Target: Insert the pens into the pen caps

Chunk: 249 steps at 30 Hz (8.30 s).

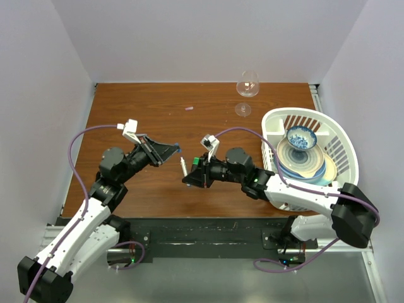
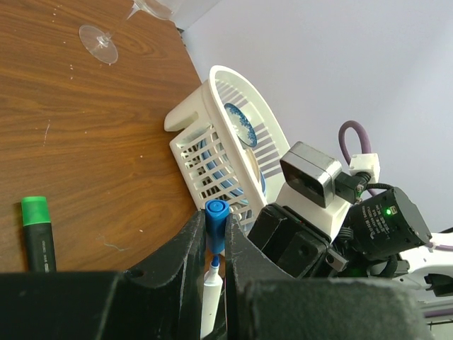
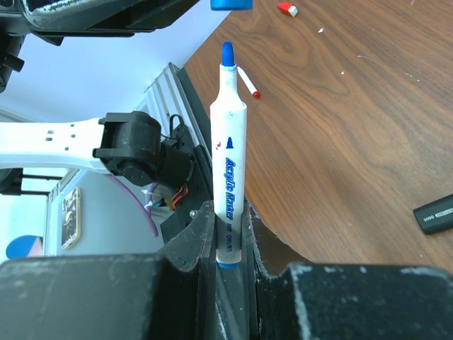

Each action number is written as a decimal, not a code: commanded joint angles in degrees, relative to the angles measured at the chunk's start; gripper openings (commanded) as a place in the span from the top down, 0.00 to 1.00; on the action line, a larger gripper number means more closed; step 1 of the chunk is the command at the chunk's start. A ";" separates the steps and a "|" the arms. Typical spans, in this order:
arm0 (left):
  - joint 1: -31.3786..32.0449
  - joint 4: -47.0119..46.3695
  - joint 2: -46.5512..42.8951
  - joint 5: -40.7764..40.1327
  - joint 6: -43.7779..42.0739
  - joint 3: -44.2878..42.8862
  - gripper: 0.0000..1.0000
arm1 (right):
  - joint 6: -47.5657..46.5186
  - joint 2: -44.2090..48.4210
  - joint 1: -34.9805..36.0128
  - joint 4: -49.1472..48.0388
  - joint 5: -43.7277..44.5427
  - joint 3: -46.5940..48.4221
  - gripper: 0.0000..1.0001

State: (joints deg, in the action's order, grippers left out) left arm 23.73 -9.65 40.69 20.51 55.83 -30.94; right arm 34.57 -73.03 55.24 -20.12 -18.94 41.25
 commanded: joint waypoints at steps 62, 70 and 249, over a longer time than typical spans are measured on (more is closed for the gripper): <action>0.27 20.73 0.36 -11.81 -5.82 -6.86 1.00 | 1.03 -9.14 3.29 8.43 5.93 11.92 1.00; 0.27 20.28 -0.08 -10.93 -5.65 -5.71 1.00 | 1.29 -9.67 3.38 8.43 6.11 12.53 1.00; 0.18 7.37 -6.67 23.35 -3.82 -11.87 1.00 | -12.50 6.86 0.92 14.05 -8.57 26.58 1.00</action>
State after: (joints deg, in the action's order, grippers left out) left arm 23.75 -0.36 35.35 38.00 46.33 -46.33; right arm 25.32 -68.23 56.99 -2.57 -29.87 59.94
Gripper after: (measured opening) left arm 0.127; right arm 0.150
